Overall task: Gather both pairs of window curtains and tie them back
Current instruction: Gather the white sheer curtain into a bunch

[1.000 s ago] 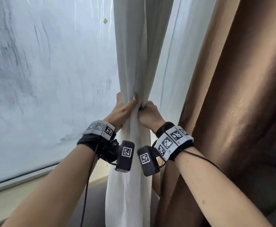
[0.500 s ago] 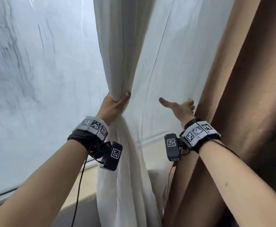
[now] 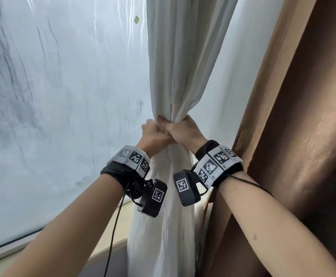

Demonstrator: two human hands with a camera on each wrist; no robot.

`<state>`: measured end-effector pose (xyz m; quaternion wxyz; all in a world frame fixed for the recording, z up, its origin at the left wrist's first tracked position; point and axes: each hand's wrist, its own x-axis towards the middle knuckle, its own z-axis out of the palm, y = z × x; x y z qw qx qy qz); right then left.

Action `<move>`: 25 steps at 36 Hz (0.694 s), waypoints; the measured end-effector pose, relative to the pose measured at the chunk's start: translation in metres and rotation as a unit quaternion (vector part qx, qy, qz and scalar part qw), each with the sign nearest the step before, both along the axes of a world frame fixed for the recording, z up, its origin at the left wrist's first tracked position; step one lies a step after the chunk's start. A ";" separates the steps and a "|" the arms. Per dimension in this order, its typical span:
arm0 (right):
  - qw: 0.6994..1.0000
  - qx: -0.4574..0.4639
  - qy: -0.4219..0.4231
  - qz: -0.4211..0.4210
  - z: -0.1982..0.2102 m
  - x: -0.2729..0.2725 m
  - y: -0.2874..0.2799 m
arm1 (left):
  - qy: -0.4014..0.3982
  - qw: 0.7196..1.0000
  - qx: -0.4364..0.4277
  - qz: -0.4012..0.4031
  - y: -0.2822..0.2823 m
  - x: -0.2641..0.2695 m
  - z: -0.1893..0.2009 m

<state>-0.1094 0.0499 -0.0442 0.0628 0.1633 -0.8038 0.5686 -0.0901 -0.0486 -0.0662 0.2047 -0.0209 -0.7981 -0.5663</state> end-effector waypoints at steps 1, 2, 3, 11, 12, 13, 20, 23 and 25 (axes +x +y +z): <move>1.000 0.018 0.013 -0.007 0.001 0.002 0.001 | -0.013 0.999 0.020 0.022 0.001 0.001 0.001; 0.999 0.031 0.020 -0.006 0.001 0.003 0.002 | -0.012 0.998 0.056 0.021 0.002 0.001 0.001; 0.999 0.033 0.021 0.001 0.002 0.005 0.003 | 0.009 0.996 0.089 -0.007 0.002 0.001 0.002; 0.971 0.094 0.171 -0.137 0.000 0.008 0.016 | 0.000 0.999 0.042 -0.015 0.003 0.001 -0.002; 0.964 0.091 0.188 -0.162 0.000 0.007 0.018 | -0.007 0.999 0.039 0.000 0.000 0.000 -0.003; 0.961 0.076 0.190 -0.183 -0.001 0.006 0.020 | -0.013 0.999 0.046 0.018 -0.004 -0.001 -0.003; 0.972 -0.037 0.022 -0.230 -0.009 -0.021 0.043 | -0.029 0.996 0.088 0.019 -0.041 0.013 -0.002; 0.984 -0.101 -0.056 -0.133 -0.010 -0.024 0.046 | -0.036 0.996 0.083 0.001 -0.044 0.019 -0.004; 0.984 -0.150 -0.099 -0.016 -0.012 -0.023 0.041 | -0.034 0.996 0.077 -0.013 -0.043 0.021 -0.004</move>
